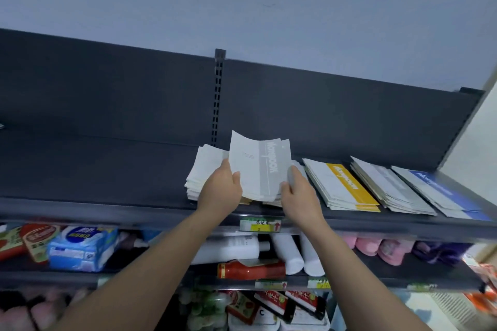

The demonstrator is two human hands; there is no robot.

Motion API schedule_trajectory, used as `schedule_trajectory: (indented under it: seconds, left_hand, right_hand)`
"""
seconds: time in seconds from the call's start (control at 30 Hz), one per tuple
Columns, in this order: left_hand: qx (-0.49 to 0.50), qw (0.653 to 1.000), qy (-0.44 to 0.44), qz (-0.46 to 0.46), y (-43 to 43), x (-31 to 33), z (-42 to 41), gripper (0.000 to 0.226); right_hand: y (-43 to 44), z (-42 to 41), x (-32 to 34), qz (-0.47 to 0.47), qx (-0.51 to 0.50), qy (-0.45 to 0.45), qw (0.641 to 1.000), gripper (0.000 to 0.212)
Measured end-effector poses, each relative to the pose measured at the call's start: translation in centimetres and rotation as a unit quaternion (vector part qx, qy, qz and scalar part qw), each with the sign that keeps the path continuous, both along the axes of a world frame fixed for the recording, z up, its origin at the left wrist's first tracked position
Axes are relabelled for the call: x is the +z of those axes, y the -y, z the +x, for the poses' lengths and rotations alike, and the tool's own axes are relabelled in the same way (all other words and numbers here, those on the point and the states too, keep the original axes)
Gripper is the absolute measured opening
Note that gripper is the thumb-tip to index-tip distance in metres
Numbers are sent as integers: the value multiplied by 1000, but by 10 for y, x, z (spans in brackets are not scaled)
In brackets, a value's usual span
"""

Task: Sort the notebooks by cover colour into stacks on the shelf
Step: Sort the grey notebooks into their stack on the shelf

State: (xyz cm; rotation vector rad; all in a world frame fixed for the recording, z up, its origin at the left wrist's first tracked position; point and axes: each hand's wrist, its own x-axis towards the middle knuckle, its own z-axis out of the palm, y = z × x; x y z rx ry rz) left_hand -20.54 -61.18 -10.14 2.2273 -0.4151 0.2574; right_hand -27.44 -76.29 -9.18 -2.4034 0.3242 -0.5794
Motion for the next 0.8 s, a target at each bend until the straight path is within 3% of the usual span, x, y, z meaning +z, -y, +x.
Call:
schedule_trajectory:
  seconds: [0.17,0.53,0.67,0.8]
  left_hand:
    - [-35,997,-23,70,32,-2,17,46]
    - [-49,981,-41,181,76,-9,34,39]
    - [-32,970,-34,238,82,-15,32,38]
    - [-5,952,-35,305,90,-17,32,50]
  right_hand:
    - [34,13,-7,-34,-38,-28,998,9]
    - [83,32,-27,-149,-63,-123,979,8]
    - [91,36,-28,-234,-62,-175,954,30]
    - [97,38,-27,-270,-53,-203,940,34]
